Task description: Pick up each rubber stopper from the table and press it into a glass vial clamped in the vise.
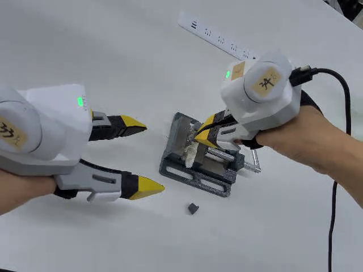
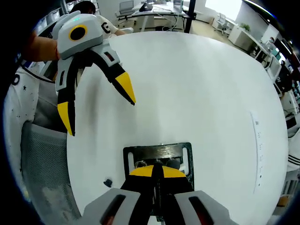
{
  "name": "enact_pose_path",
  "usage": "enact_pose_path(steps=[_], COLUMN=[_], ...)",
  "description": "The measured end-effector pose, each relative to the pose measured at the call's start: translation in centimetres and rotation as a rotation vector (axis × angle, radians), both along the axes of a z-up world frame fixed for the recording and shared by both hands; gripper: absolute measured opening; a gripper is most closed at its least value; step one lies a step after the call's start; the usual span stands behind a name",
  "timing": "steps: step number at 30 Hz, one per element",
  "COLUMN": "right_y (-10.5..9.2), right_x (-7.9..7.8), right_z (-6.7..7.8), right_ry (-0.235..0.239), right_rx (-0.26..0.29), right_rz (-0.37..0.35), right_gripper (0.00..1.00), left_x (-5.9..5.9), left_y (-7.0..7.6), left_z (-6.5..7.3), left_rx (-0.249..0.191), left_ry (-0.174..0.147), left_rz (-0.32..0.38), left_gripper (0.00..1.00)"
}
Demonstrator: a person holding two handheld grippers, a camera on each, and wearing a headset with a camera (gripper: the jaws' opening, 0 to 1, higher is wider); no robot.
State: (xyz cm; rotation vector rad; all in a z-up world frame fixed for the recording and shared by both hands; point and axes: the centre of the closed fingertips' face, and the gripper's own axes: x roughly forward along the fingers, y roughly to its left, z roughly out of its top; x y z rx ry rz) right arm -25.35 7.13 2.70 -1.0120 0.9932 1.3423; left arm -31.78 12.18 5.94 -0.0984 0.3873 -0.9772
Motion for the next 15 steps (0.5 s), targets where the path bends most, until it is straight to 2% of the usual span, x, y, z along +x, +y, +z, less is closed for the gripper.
enact_pose_path(steps=[6, 15], right_y=[0.07, 0.03], right_x=[0.06, 0.14], right_z=[-0.05, -0.11], right_ry=[-0.001, 0.011], right_rx=[-0.018, -0.027], right_rz=[0.016, 0.002], right_gripper=[0.0, 0.0], left_x=[0.0, 0.17], left_y=[-0.02, 0.32], left_z=[0.07, 0.06], left_rx=[0.0, 0.0], left_ry=[-0.001, -0.004], left_rz=[0.001, 0.011], left_gripper=[0.6, 0.6])
